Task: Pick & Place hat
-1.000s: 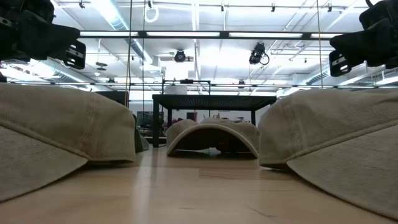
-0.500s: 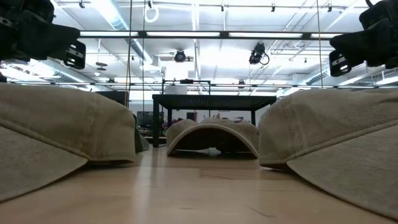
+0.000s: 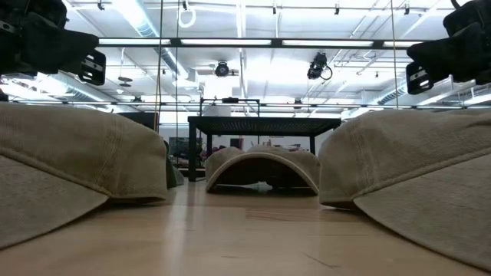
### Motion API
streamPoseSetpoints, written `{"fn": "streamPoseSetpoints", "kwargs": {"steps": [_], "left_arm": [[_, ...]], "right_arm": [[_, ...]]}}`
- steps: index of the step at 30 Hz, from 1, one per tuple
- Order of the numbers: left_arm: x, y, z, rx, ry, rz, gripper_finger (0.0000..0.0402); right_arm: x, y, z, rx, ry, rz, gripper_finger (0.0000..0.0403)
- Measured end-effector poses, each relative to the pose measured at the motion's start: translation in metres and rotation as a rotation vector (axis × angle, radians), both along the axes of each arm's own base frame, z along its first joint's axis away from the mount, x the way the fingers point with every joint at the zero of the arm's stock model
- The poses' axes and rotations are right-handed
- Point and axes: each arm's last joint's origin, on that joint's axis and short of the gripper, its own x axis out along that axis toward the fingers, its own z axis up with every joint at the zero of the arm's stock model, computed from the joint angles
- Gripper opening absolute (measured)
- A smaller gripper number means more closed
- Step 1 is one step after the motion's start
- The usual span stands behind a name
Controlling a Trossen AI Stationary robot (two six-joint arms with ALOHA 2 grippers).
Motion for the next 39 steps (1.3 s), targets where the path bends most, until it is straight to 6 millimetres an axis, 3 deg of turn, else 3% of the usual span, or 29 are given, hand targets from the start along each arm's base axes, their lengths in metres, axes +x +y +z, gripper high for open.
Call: {"fn": "streamPoseSetpoints", "kwargs": {"steps": [39], "left_arm": [[0.0, 0.0, -0.0001, 0.0, 0.0, 0.0, 0.0003]], "right_arm": [[-0.0004, -0.0001, 0.0053, 0.02, -0.052, 0.001, 0.0027]]}}
